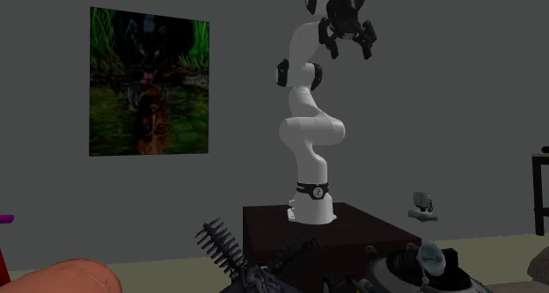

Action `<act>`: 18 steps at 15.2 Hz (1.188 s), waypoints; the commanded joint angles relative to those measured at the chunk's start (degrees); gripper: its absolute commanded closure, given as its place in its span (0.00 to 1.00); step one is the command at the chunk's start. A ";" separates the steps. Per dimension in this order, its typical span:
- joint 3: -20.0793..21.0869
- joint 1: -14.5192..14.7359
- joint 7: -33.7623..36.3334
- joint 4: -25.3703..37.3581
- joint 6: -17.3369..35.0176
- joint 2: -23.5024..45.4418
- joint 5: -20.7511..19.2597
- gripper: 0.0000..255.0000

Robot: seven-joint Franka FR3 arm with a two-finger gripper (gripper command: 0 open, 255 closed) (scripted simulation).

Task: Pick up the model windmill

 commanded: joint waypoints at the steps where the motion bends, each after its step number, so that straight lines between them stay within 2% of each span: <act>1: 0.00 0.00 0.00 0.00 0.00 0.00 0.00 0.00; 11: -11.33 -1.28 -10.24 -2.62 12.65 11.33 -0.46 0.00; 18: -19.61 -0.56 -18.79 -0.17 20.16 23.14 2.84 0.00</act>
